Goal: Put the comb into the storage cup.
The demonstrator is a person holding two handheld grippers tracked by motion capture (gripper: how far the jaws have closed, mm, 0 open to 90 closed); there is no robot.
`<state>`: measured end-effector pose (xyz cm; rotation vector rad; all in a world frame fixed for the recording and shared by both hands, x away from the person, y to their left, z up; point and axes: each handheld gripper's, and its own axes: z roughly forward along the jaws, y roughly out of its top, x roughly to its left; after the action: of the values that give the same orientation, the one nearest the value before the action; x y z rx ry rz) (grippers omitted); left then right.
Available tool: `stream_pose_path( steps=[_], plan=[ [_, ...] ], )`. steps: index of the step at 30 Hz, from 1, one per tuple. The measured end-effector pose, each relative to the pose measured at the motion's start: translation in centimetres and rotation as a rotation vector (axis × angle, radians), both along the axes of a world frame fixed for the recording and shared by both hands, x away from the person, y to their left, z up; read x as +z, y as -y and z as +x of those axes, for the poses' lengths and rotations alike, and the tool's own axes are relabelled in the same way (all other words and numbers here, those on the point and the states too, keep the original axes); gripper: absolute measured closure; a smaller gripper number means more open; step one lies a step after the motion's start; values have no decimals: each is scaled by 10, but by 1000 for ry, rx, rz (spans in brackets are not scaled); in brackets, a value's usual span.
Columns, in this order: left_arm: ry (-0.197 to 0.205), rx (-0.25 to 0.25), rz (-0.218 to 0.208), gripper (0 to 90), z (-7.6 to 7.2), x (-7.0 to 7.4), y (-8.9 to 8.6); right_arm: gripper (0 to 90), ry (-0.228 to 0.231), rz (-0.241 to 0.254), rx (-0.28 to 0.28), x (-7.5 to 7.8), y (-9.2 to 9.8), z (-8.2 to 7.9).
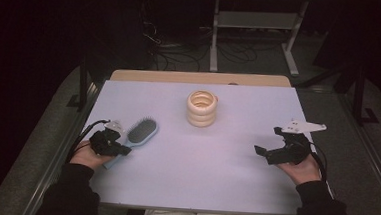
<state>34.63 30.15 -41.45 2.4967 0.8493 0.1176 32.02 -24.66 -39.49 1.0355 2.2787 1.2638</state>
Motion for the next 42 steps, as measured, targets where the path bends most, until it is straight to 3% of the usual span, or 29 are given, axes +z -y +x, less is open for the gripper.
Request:
stream_pose_path(
  steps=[12,18,32,42],
  plan=[
    [15,25,1,900,-1,2,-8,0,-2,1,1,0,0,0],
    [42,19,21,900,-6,9,-8,0,-5,1,0,0,0,0],
    [115,33,-42,900,-15,36,-18,0,-6,-4,0,-1,-1,0],
    [138,30,-77,900,-14,51,-23,0,-7,-10,-7,-1,0,0]
  ],
)
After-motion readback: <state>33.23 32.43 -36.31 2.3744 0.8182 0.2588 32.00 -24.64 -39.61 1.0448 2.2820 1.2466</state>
